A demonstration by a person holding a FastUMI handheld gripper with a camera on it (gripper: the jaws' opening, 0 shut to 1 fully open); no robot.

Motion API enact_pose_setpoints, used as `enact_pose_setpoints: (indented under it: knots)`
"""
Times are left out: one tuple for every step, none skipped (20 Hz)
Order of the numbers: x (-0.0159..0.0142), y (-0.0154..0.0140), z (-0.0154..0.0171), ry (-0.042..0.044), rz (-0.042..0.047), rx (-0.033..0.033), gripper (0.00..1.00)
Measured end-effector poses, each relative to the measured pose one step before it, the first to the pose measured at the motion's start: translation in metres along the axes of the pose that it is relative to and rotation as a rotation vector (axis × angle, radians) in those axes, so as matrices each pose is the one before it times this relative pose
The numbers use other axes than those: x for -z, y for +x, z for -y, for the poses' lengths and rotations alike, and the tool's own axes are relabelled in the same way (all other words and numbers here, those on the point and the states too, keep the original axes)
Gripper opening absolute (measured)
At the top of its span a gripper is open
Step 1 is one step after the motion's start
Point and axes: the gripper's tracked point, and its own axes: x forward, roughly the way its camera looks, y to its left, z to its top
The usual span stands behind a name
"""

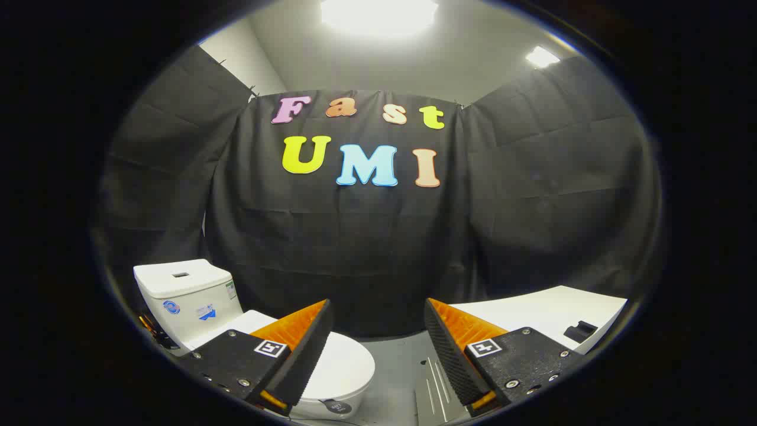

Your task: Open the toilet lid.

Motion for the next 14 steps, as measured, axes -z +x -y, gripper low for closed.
enact_pose_setpoints:
  knots:
    - [-0.00056,0.00079,0.00069,0.00217,0.00189,-0.00007,0.95]
    - [-0.00139,0.00052,0.00013,0.00144,0.00297,0.00124,0.95]
    - [0.00075,-0.00064,0.00022,0.00003,0.0018,0.00294,0.95]
    - [-0.00054,-0.00011,0.00009,-0.00086,0.00087,0.00158,0.95]
    - [0.00065,0.00015,-0.00018,-0.00258,-0.0009,0.00035,0.95]
    - [0.00005,-0.00019,-0.00072,-0.00389,-0.00155,-0.00034,0.95]
    - [0.00065,0.00033,-0.00111,-0.00334,-0.00064,-0.00086,0.95]
    - [-0.00055,-0.00004,-0.00078,-0.00102,-0.00022,-0.00082,0.95]
    - [-0.0003,0.00051,0.00045,-0.0019,0.00014,0.00258,0.95]
    - [-0.00078,0.00013,0.00048,-0.0045,0.00233,0.00299,0.95]
    - [-0.00016,0.00021,-0.00025,-0.00491,0.00145,0.00176,0.95]
    - [0.00005,-0.00071,-0.00034,-0.00369,-0.00021,0.00175,0.95]
    - [0.0008,0.00004,0.00021,-0.00167,-0.0009,0.001,0.95]
    - [-0.00019,-0.00057,0.00061,-0.00032,-0.00198,0.00132,0.95]
